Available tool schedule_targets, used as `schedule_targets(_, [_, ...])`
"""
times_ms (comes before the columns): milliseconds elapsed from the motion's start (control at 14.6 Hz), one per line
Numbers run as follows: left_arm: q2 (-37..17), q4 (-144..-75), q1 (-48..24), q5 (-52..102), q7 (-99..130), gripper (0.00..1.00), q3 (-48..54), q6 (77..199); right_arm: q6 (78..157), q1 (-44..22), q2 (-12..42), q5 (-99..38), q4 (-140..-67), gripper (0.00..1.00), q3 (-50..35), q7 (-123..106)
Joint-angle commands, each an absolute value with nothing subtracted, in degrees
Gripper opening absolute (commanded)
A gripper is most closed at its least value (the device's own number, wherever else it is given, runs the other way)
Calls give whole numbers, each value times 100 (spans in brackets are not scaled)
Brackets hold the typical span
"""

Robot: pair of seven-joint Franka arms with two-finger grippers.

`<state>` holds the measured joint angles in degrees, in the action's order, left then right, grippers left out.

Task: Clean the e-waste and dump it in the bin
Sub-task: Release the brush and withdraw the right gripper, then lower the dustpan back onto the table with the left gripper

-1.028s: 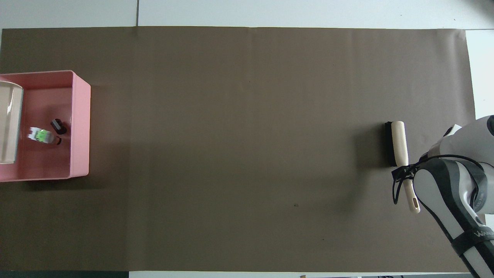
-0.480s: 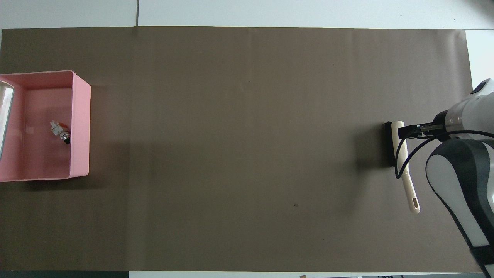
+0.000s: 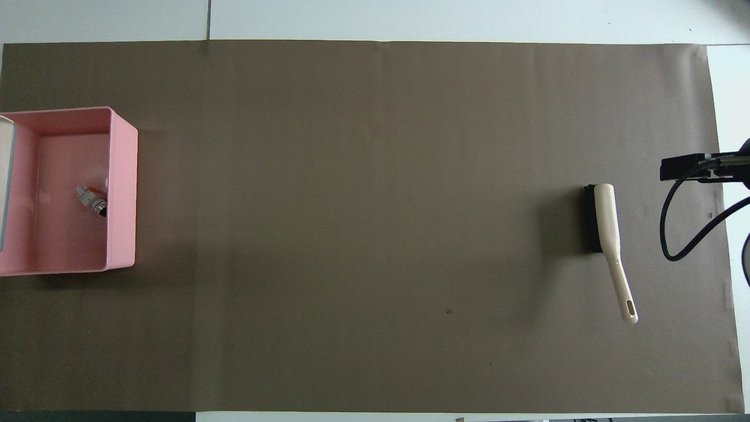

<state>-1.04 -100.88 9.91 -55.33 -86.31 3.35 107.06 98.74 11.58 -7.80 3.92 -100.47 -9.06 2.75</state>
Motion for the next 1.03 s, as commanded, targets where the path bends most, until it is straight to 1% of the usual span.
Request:
schedule_targets(0, [62,-10230,546,-4872,-8666,2,308,10338,8863,1265,-414,378,-9047,99,-940,536])
schedule_targets(69, [96,-10248,397,-4495,-8640,2,308,10223,8494,1274,-300,352,-8792,99,-906,562])
schedule_targets(206, [228,-10493,168,-3922,-8578,1,308,10178,8446,1100,-377,360,-8972,99,-853,807])
schedule_targets(343, [255,-10695,-183,-3500,-8421,1,308,10178,8464,259,-378,360,-8965,99,-110,940])
schedule_targets(411, [237,-10801,-376,-3368,-8072,1,299,10178,8446,81,-387,369,-8982,99,16,932])
schedule_targets(617, [185,-11389,-947,-3235,-7122,1,308,10326,8464,26,-404,369,-9070,99,53,923])
schedule_targets(754, [62,-11636,-1141,-3042,-6752,1,308,10677,8473,26,-430,360,-9079,99,44,923])
schedule_targets(960, [-289,-11681,-1528,-3032,-6417,0,308,10889,8438,35,-431,360,-9062,99,44,897])
